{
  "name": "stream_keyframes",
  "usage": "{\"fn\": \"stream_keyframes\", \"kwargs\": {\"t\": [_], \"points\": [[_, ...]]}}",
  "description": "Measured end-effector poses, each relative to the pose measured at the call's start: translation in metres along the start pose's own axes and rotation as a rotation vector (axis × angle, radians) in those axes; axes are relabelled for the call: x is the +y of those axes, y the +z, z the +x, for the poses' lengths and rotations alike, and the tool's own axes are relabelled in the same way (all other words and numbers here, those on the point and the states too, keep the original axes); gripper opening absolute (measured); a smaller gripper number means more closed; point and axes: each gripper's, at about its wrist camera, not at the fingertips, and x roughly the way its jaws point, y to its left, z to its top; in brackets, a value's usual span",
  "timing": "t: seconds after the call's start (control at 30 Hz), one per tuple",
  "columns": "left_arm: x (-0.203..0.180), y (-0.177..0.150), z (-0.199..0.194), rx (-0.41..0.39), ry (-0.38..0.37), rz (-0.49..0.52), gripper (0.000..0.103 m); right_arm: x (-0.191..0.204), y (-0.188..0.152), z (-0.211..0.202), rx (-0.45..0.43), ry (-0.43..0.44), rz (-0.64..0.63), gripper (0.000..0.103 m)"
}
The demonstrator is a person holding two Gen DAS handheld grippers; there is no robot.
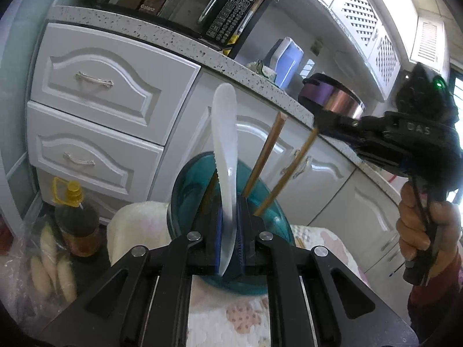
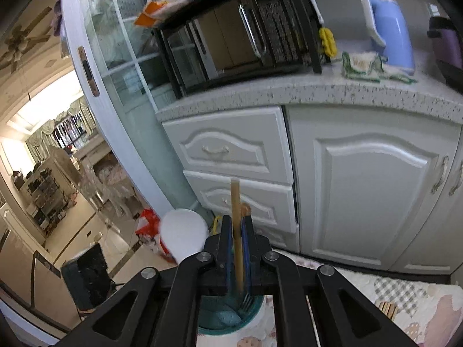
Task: Organize utensils
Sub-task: 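Carry the chopstick and white spoon to the teal cup and drop both in, then withdraw both grippers from the cup back over the loose chopsticks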
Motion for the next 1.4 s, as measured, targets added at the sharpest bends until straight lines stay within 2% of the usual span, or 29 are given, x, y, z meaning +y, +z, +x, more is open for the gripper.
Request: {"fn": "stream_keyframes", "kwargs": {"t": [0.03,0.07,0.2,0.23,0.3,0.37,0.73,1.03,1.4], "points": [[-0.002,-0.001,-0.002,0.002,0.005,0.007,0.013,-0.002,-0.001,0.003,0.015,-0.007,0.009,0.018],[-0.005,-0.002,-0.004,0.006,0.018,0.019,0.023,-0.005,-0.003,0.005,0.025,-0.013,0.023,0.028],[-0.013,-0.004,-0.011,0.008,0.033,0.042,0.041,-0.011,-0.011,0.002,0.036,-0.02,0.047,0.031],[-0.014,-0.005,-0.013,0.007,0.04,0.045,0.043,-0.012,-0.012,0.0,0.037,-0.02,0.051,0.032],[-0.016,-0.006,-0.016,0.008,0.04,0.045,0.044,-0.013,-0.016,-0.005,0.037,-0.022,0.054,0.04],[-0.018,-0.007,-0.018,0.012,0.049,0.044,0.045,-0.014,-0.021,-0.012,0.03,-0.029,0.051,0.043],[-0.047,-0.014,-0.031,0.035,0.106,0.102,0.05,-0.024,-0.055,-0.042,0.035,-0.066,0.065,0.047],[-0.077,-0.03,-0.028,0.085,0.166,0.14,0.052,-0.037,-0.084,-0.067,0.039,-0.121,0.078,0.047],[-0.113,-0.05,-0.011,0.154,0.146,0.198,0.063,-0.067,-0.124,-0.09,0.077,-0.198,0.113,0.05]]}}
